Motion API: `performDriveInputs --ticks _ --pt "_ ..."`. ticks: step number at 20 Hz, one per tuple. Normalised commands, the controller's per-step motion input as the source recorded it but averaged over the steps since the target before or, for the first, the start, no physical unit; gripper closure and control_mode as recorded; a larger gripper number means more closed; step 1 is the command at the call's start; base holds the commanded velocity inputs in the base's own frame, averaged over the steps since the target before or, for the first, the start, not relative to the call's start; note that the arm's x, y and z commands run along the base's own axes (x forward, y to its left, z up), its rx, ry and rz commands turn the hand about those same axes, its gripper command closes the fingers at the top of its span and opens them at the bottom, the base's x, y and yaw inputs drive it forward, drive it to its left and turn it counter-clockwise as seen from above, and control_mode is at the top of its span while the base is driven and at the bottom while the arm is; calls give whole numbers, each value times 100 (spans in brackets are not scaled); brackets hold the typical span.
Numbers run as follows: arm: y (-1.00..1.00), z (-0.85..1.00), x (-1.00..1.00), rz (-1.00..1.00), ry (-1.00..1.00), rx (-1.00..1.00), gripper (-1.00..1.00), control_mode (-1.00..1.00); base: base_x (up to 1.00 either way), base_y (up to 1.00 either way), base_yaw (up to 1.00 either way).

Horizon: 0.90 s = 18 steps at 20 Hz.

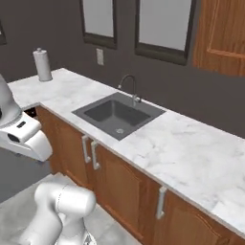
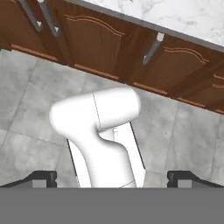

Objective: Retrieve the butter from the fridge and place it on a plate on the dining table. Then retrieve the butter knife by the fridge and place it near the plate.

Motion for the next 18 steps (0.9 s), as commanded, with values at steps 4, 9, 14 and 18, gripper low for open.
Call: performDriveInputs --ticks 4,9,14,18 --pt "0 0 0 0 0 0 -100 100 50 42 68" --pt "0 0 0 0 0 0 -100 100 36 21 66" --pt "0 0 0 0 0 0 -100 100 36 32 73" --pt "0 0 0 0 0 0 -100 100 25 29 66"
